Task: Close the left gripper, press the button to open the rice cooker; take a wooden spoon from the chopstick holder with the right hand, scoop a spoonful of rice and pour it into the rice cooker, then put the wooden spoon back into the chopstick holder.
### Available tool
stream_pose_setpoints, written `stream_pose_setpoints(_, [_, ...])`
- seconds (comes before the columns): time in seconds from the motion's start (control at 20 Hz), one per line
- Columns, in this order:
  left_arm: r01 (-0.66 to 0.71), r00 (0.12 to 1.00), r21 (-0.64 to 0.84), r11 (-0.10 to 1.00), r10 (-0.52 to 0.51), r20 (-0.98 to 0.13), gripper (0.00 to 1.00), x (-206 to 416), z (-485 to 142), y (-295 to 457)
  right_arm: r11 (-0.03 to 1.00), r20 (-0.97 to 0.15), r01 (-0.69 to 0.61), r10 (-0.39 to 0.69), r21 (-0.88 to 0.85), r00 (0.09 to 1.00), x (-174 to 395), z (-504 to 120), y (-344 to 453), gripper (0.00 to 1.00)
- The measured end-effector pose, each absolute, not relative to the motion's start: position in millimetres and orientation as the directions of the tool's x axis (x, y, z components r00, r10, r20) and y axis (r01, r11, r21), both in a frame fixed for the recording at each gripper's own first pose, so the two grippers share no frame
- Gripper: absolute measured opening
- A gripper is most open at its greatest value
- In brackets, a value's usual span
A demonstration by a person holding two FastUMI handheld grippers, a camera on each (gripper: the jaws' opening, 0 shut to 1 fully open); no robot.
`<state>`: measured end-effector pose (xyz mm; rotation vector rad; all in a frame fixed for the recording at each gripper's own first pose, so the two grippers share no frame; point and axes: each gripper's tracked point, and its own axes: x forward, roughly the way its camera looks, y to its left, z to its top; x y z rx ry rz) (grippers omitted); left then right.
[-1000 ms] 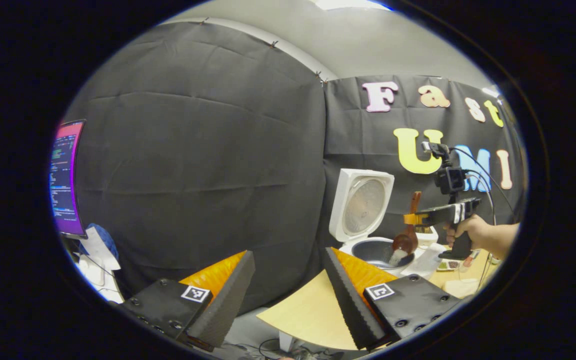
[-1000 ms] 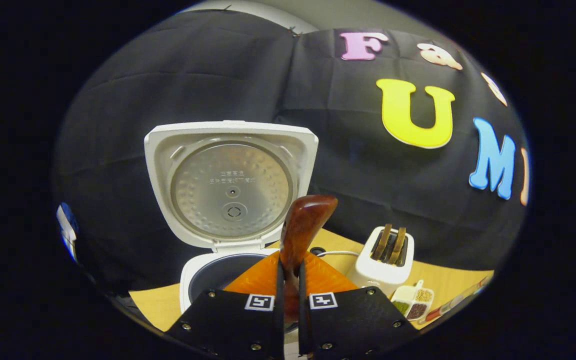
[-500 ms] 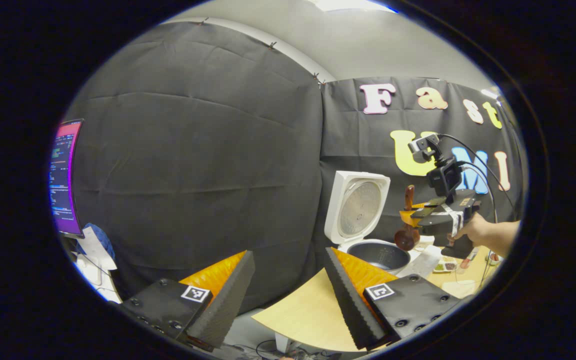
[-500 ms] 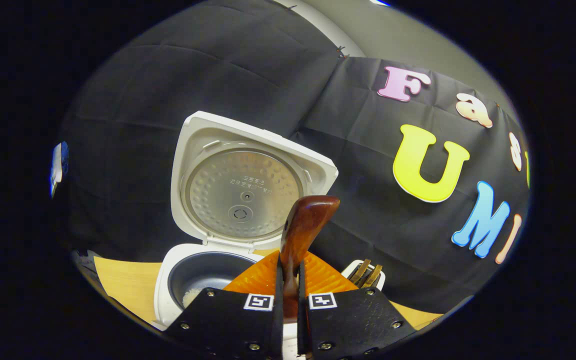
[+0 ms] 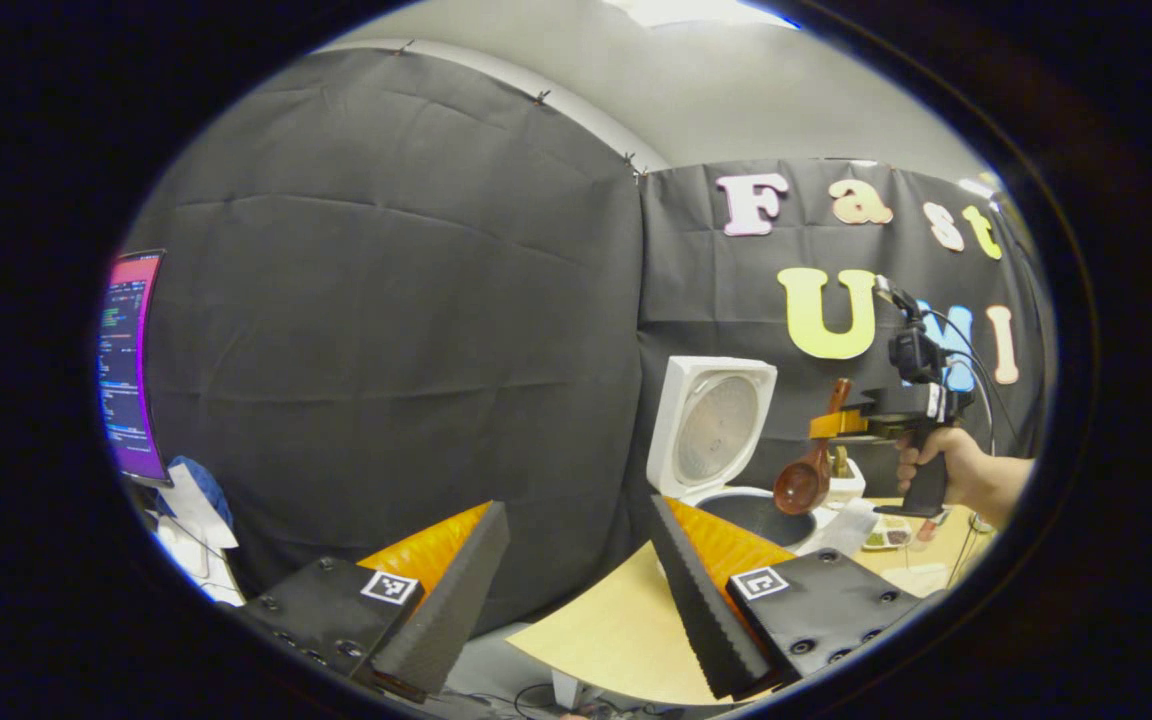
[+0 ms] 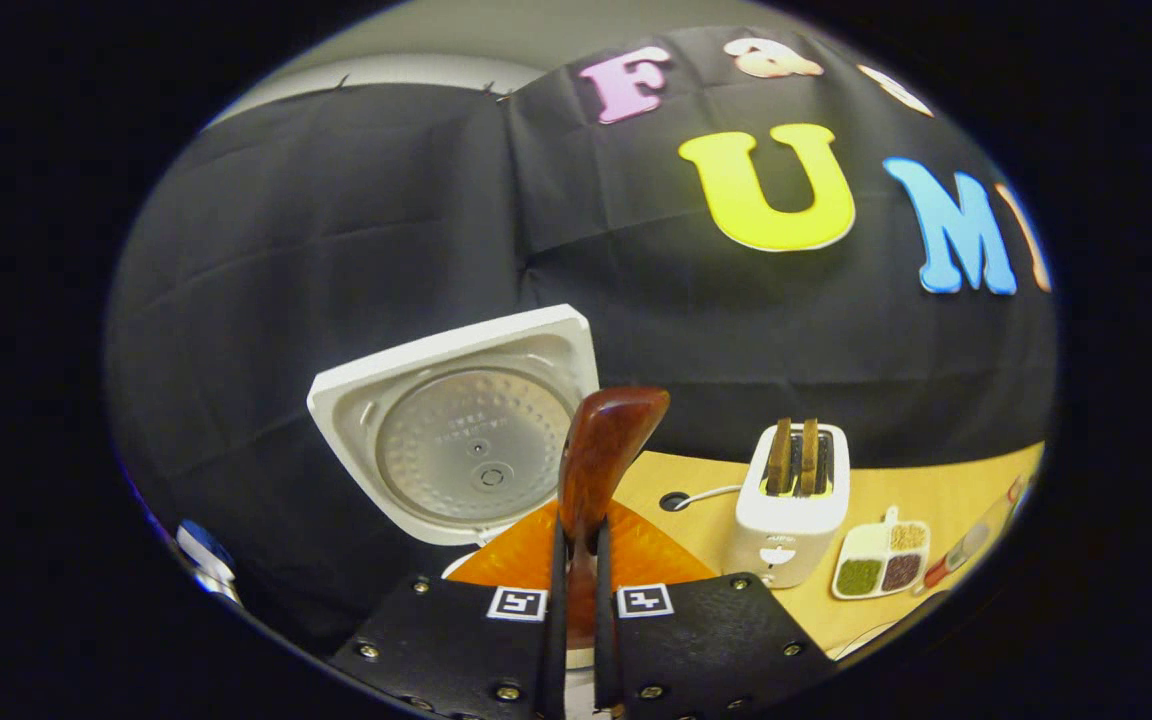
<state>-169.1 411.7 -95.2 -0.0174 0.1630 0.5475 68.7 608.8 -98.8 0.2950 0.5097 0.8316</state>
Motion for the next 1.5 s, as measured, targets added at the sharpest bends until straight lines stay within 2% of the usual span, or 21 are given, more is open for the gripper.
stream_pose_setpoints(0.2, [-0.474, 0.872, 0.028, 0.88, 0.474, -0.12, 0.98, -142.7, -72.5, 387.8, 0.633, -0.269, -0.562, 0.756, 0.533, 0.597, 70.4, -71.1, 567.2, 0.11])
stream_pose_setpoints(0.6, [-0.353, 0.932, -0.004, 0.936, 0.351, -0.09, 0.99, -100.5, -55.4, 317.7, 0.694, -0.244, -0.48, 0.673, 0.537, 0.699, 79.5, -47.8, 441.0, 0.11])
stream_pose_setpoints(1.05, [-0.243, 0.969, -0.03, 0.97, 0.24, -0.065, 0.99, -60.3, -35.8, 234.3, 0.786, -0.274, -0.336, 0.525, 0.52, 0.806, 93.5, -55.0, 294.4, 0.11])
stream_pose_setpoints(1.4, [-0.16, 0.985, -0.036, 0.987, 0.157, -0.065, 0.99, -38.0, -35.8, 171.9, 0.847, -0.327, -0.199, 0.392, 0.493, 0.86, 95.9, -86.8, 184.5, 0.11])
stream_pose_setpoints(1.45, [-0.149, 0.987, -0.035, 0.988, 0.146, -0.068, 0.96, -35.2, -37.1, 163.0, 0.855, -0.338, -0.177, 0.372, 0.488, 0.865, 95.2, -93.2, 170.7, 0.11])
stream_pose_setpoints(1.5, [-0.135, 0.988, -0.033, 0.99, 0.132, -0.073, 0.99, -32.8, -38.1, 153.8, 0.861, -0.342, -0.153, 0.347, 0.485, 0.873, 95.9, -98.2, 155.7, 0.11])
